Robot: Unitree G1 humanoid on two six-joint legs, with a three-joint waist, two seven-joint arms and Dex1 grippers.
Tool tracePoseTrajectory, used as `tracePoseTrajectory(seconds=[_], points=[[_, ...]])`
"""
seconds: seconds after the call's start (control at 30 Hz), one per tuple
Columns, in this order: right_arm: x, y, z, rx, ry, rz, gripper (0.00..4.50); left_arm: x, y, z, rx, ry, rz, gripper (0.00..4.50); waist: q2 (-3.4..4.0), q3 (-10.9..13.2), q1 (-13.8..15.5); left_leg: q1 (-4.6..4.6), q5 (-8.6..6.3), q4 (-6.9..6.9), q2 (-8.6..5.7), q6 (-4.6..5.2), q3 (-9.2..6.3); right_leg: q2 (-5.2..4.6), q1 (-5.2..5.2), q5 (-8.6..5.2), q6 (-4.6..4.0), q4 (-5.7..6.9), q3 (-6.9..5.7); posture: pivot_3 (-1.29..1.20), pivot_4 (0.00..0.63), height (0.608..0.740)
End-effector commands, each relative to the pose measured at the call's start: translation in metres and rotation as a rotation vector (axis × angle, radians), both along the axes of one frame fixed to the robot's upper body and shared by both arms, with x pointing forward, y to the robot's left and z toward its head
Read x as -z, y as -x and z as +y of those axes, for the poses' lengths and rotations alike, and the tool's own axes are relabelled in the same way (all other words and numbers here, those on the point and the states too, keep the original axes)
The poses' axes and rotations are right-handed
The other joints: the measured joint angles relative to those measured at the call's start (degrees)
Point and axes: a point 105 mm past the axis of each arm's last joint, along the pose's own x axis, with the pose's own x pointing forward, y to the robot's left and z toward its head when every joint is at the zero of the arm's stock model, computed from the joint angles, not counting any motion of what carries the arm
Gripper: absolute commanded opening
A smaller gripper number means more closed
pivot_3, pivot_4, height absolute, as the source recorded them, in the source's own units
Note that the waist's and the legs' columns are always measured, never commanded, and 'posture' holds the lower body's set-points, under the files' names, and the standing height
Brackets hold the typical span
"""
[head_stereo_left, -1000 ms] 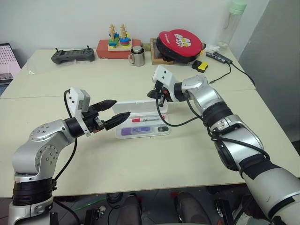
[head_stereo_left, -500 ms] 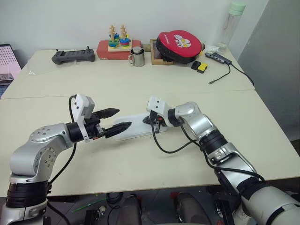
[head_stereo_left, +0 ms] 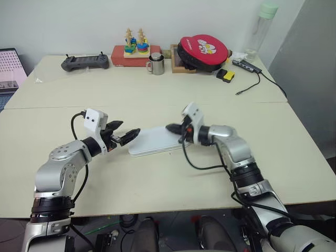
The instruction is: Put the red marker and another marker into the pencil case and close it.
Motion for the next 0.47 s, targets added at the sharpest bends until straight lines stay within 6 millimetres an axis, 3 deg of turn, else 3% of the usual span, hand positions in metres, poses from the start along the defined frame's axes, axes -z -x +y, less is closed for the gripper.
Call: tracePoseTrajectory(seconds=[0.03, 0.13, 0.23, 0.47], points=[[-0.018, -0.003, -0.054, 0.209, -0.072, -0.022, 1.13, -0.009, -0.005, 0.031, -0.108, -0.018, -0.044, 4.5, 0.0, 0.0, 0.5, 0.0, -0.01, 0.0, 0.0, -0.01, 0.01, 0.0, -0.01, -0.01, -0.01, -0.01, 0.0, 0.0, 0.15, 0.74], [-0.011, 0.005, -0.086, 0.284, 0.003, -0.019, 1.83, 0.0, -0.003, 0.05, -0.154, -0.072, -0.009, 4.5, 0.01, 0.0, 0.5, -0.12, -0.01, -0.02, 0.0, -0.01, 0.03, 0.0, -0.18, -0.02, -0.02, 0.01, 0.01, 0.0, 0.15, 0.74], [-0.008, 0.006, -0.104, 0.341, 0.029, -0.015, 2.64, 0.002, 0.0, 0.062, -0.172, -0.099, 0.002, 4.5, 0.01, 0.0, 0.3, -0.16, -0.01, -0.01, 0.0, -0.01, 0.08, 0.0, -0.25, -0.05, 0.03, 0.0, 0.06, 0.0, 0.15, 0.74], [-0.01, 0.005, -0.106, 0.347, 0.045, -0.03, 4.39, 0.003, 0.006, 0.072, -0.179, -0.122, 0.019, 4.5, 0.01, 0.0, 0.3, -0.18, 0.0, 0.0, 0.04, -0.01, 0.12, 0.01, -0.26, -0.05, 0.07, 0.0, 0.07, 0.0, 0.15, 0.74]])
